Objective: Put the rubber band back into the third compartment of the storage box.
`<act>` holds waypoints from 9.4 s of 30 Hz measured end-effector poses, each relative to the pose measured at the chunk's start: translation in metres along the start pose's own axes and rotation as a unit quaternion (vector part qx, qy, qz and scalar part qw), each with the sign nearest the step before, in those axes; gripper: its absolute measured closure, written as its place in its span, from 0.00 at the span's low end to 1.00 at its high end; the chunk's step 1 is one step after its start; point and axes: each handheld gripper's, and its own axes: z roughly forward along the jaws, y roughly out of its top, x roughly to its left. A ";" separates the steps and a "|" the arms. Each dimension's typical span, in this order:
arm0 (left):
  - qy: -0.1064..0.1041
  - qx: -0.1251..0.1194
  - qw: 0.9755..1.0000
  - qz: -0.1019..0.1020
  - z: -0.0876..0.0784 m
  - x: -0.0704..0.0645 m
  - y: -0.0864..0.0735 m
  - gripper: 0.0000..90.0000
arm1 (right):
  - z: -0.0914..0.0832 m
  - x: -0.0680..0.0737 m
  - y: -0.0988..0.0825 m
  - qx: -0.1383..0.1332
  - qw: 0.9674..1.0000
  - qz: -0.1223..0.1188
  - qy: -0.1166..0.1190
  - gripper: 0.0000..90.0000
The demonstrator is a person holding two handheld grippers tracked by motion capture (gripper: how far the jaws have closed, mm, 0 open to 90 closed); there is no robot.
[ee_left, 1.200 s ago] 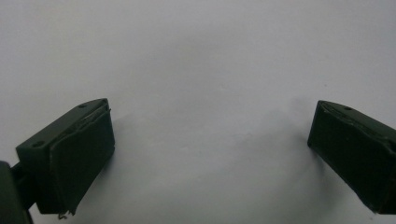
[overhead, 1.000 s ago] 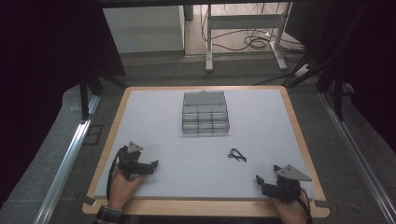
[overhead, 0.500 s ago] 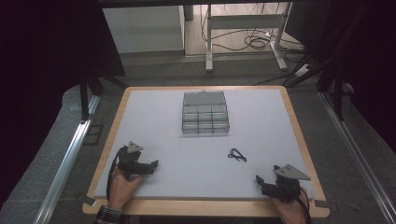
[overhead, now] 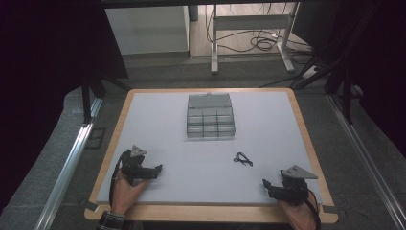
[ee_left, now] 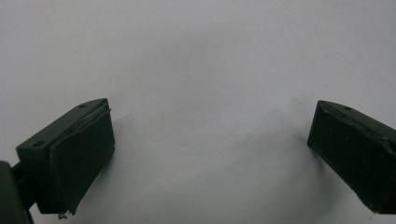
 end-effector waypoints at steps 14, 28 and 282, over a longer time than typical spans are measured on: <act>0.000 0.000 1.000 0.000 0.000 0.000 0.000 0.01 | 0.004 0.000 0.017 0.039 0.999 -0.012 0.007 0.27; 0.000 0.000 1.000 0.000 0.000 0.000 0.000 0.01 | 0.013 -0.002 0.034 0.072 0.997 -0.024 0.019 0.32; -0.001 0.000 1.000 0.000 0.000 0.001 0.000 0.01 | 0.210 0.011 0.232 0.155 0.987 -0.016 0.028 0.91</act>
